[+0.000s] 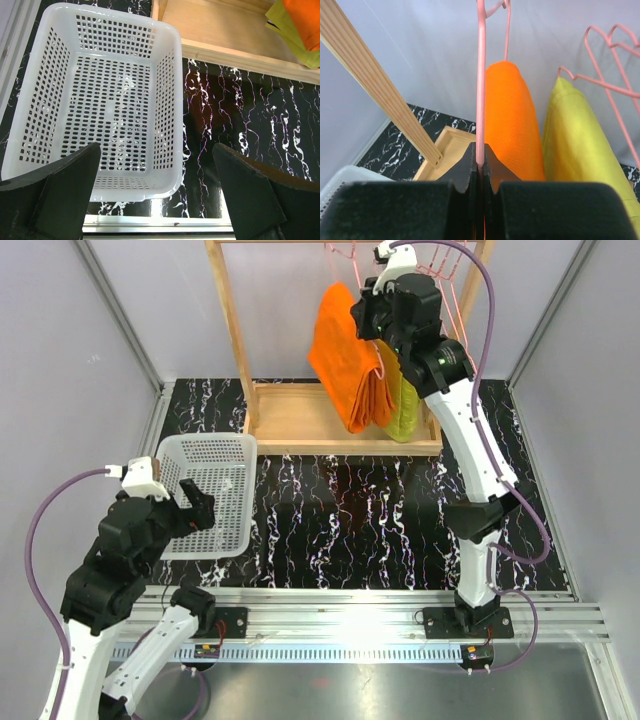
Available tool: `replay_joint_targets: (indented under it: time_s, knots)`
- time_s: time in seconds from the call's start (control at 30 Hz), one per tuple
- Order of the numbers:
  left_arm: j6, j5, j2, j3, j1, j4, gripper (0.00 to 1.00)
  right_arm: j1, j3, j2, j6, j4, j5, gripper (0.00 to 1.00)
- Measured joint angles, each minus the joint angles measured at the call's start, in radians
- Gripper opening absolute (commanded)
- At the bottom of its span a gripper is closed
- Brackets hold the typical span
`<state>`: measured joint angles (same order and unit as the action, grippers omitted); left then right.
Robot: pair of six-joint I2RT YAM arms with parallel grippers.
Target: Remove the trousers from the hanger
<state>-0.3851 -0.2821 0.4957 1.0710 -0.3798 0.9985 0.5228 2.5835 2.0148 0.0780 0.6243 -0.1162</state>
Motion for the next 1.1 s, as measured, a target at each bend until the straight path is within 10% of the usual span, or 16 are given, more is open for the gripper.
replay_joint_targets:
  time_s: [0.67,1.1]
  knots:
    - [-0.007,0.266,0.256,0.169,-0.021,-0.139,0.99,0.013,-0.248,-0.328,0.072,0.059,0.055,0.0]
    - [0.063,-0.054,0.738,0.492,-0.723,-0.322,0.99,0.153,-0.581,-0.606,0.129,0.107,-0.12,0.0]
